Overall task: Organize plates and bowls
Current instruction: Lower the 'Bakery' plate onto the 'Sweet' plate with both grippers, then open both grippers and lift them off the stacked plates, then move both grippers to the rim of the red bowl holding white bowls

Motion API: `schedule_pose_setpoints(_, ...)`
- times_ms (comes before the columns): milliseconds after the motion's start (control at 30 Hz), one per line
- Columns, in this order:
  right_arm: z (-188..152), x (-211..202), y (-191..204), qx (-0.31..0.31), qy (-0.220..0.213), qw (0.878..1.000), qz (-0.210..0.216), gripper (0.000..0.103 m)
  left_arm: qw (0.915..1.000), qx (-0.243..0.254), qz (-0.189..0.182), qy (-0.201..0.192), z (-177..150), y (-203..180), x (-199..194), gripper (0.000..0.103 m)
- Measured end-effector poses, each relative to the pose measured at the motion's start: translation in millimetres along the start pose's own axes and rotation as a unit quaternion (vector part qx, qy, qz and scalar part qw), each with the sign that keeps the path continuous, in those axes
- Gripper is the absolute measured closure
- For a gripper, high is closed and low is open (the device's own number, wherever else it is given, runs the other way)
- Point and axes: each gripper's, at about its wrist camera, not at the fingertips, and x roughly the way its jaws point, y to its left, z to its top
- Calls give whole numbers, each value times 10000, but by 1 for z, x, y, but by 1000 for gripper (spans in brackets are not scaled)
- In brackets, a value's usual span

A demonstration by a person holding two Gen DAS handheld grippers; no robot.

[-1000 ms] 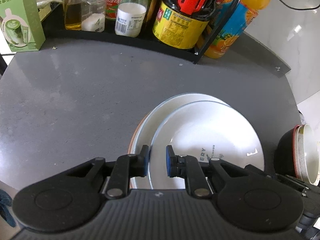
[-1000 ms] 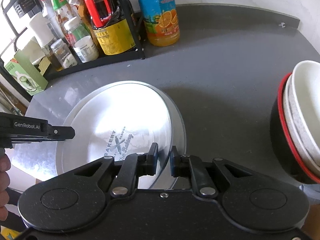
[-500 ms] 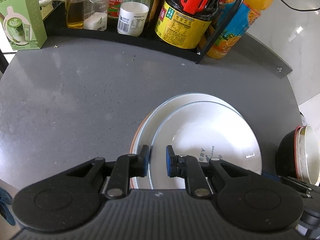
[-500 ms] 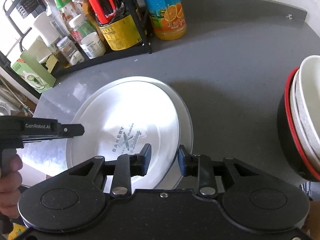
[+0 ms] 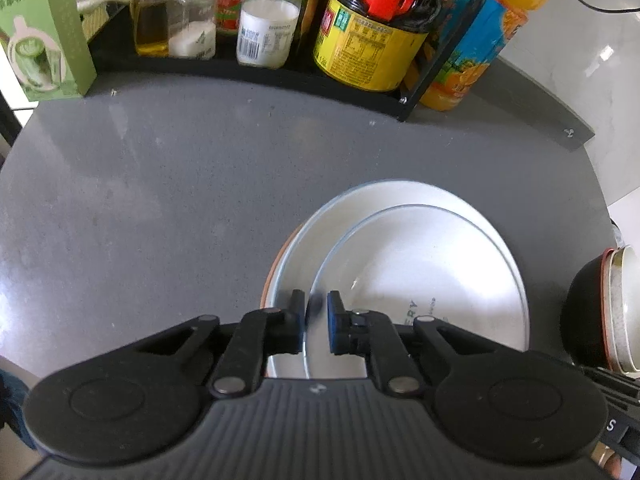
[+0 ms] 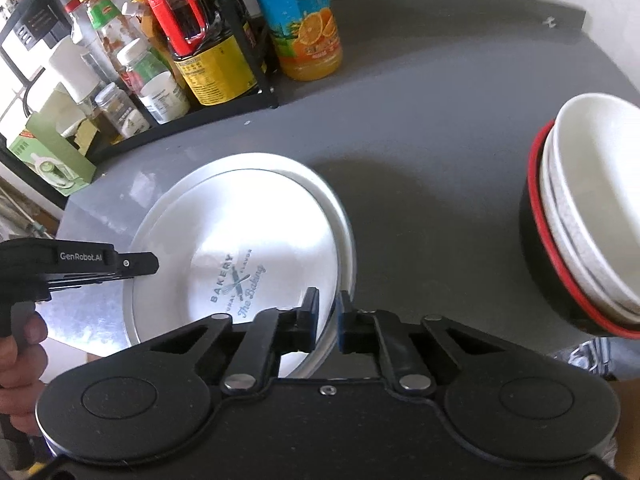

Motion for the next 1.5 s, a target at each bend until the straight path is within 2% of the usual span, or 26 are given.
schedule_pose_setpoints(133,-1,2,1,-50,-80,9999,-74,103,10000,59,58,-46,-2,-3,0,93)
schedule_pose_setpoints(300,0,-8,-10,228,-202,9994,154,98,9999,33,149,-37,1,-4,-6,92)
schedule_pose_setpoints(433,2,-23,-21,341,-363,9984,266,71,9993,147,341,-55,5,-10,-13,89)
schedule_pose_setpoints(500,4,-32,-30,406,-429,9978,298,65,9992,87,373,-81,10,-14,-19,86)
schedule_pose_setpoints(600,9,-45,-43,421,-566,9968,377,56,9994,44,318,-164,15,-24,-29,68)
schedule_pose_setpoints(667,12,-54,-52,395,-662,9962,405,50,9991,108,305,-292,19,-36,-35,52)
schedule_pose_setpoints(700,14,-58,-57,388,-704,9959,423,48,9989,123,295,-350,21,-43,-38,48)
schedule_pose_setpoints(767,19,-67,-68,390,-760,9956,396,37,9988,63,217,-436,24,-57,-43,35)
schedule_pose_setpoints(867,23,-81,-84,309,-887,9948,398,24,9985,-43,63,-550,27,-75,-46,24)
schedule_pose_setpoints(1000,26,-95,-107,334,-1040,9936,303,19,9986,107,-84,-512,28,-105,-45,21)
schedule_pose_setpoints(1100,28,-105,-126,463,-1198,9913,287,9,9982,176,-195,-539,27,-127,-46,17)
schedule_pose_setpoints(1300,33,-116,-162,627,-1380,9884,111,7,9976,360,-363,-471,25,-174,-39,15)
schedule_pose_setpoints(1500,35,-117,-195,766,-1369,9876,-29,7,9969,498,-486,-363,21,-208,-28,15)
